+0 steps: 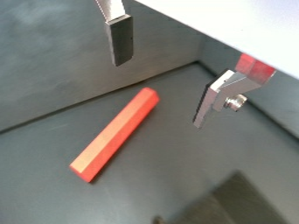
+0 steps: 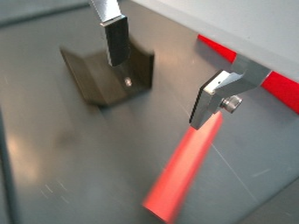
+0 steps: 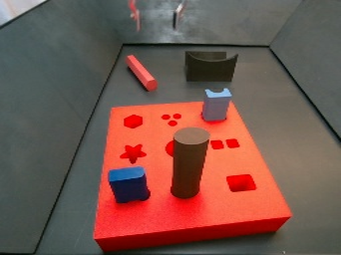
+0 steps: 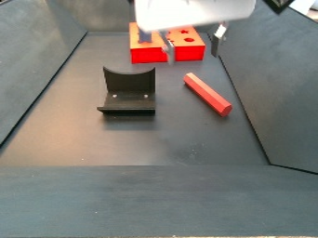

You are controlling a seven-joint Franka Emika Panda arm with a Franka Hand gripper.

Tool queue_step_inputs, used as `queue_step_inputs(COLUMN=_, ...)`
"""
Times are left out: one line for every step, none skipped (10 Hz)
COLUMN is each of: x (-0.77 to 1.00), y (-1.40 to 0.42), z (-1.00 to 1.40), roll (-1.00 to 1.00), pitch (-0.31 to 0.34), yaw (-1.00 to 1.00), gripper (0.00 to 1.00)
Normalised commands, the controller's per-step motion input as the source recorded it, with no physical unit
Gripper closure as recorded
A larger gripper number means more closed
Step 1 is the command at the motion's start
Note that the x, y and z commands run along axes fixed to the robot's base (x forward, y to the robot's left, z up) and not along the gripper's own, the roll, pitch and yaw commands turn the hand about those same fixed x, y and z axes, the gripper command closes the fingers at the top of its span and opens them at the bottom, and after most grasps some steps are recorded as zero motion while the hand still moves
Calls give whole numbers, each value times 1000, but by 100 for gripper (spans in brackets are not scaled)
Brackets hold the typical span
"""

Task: Pick up the hexagon object. Move up. Place the hexagon object on the fixture. Regrasp the hexagon object. Move to above the board. Insert the hexagon object.
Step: Pick up the hexagon object.

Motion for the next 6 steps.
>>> queue_step_inputs(x=-714, y=-269, z=-620, roll=-34, pitch=-267, yaw=309, gripper=0)
queue_step_inputs(x=-557, y=-271, z=-423, roll=-83, pitch=-354, yaw=349, gripper=0)
queue_step_inputs(x=-437, y=-271, z=-309, roll=-89, pitch=-416, yaw=363, gripper=0)
queue_step_inputs(x=-360, y=-243, z=-251, roll=-70, pitch=-451, yaw=363, gripper=0)
queue_step_inputs(x=-317, y=-240, z=-217, roll=-81, pitch=-474, yaw=400, gripper=0)
queue_step_inputs(x=-343, y=-203, z=-254, roll=-60, pitch=-456, yaw=383, gripper=0)
